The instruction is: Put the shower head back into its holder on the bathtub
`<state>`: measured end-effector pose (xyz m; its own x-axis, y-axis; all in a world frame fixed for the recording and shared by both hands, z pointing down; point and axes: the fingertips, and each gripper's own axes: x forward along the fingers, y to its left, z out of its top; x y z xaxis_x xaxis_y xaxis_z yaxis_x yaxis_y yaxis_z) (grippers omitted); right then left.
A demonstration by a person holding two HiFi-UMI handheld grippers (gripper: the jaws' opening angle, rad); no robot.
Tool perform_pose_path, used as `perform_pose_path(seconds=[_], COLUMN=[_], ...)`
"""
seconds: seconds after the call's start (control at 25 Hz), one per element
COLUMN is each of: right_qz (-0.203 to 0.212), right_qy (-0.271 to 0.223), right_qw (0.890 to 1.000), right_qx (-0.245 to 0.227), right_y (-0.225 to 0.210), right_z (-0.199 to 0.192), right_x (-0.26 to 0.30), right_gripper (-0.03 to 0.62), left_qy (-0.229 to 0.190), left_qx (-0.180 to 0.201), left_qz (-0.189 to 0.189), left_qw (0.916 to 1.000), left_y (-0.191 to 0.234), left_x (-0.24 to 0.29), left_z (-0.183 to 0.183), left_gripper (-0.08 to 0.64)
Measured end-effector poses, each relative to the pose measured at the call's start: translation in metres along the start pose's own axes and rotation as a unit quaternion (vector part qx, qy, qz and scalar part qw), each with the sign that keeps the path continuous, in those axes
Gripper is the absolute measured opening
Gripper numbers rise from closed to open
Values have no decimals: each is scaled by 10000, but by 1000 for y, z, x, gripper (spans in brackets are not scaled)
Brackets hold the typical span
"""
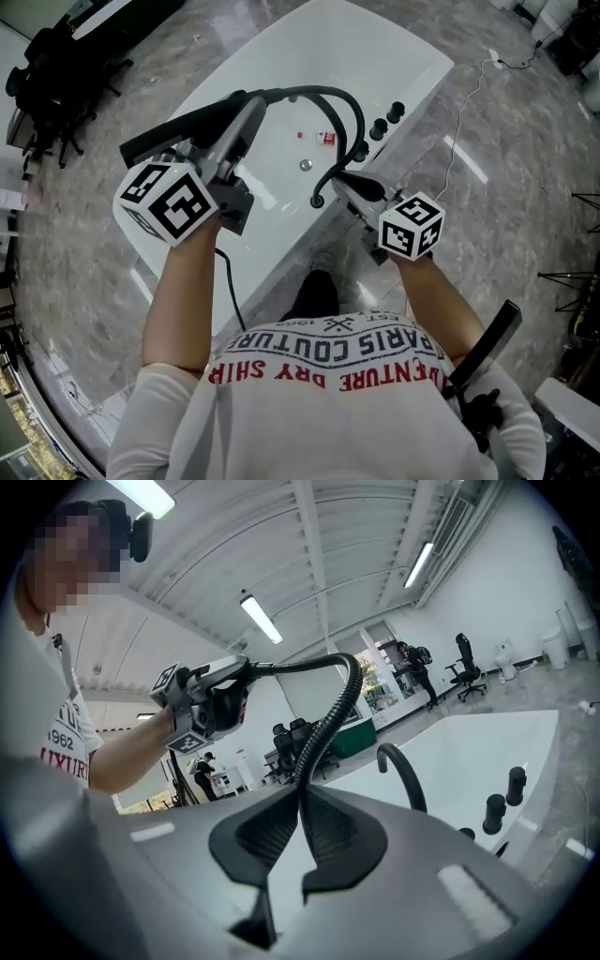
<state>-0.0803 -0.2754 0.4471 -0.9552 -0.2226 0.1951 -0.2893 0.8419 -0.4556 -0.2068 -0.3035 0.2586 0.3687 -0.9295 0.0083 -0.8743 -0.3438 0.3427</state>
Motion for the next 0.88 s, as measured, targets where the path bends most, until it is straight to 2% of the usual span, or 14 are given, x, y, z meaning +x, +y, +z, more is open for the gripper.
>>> perform_pose_path(seconds=[0.04,0.16,0.44,0.6,0.88], right_qz=[-35,-168,-329,-369,-548], right_qy=[-61,-174,154,225,324], right_qw=[10000,9995,9982,9975,9953], right_qx=[47,183,482,567,734], right_y=[-3,-17,-30,-33,-47], right_z=[4,8,-23,-30,-44], right_x=[1,2,12,15,11], right_gripper=[3,3,3,3,3], left_qy=[-14,24,419,493,788], left_qx=[-20,-60,73,-169,-287], left_qz=[25,48,140,59,69], left_qw=[10000,10000,9990,9986,9965], left_y=[3,7,18,23,35], left_x=[-1,2,1,6,17], left_z=[1,-4,-30,-45,-85], left_gripper=[140,140,138,140,138])
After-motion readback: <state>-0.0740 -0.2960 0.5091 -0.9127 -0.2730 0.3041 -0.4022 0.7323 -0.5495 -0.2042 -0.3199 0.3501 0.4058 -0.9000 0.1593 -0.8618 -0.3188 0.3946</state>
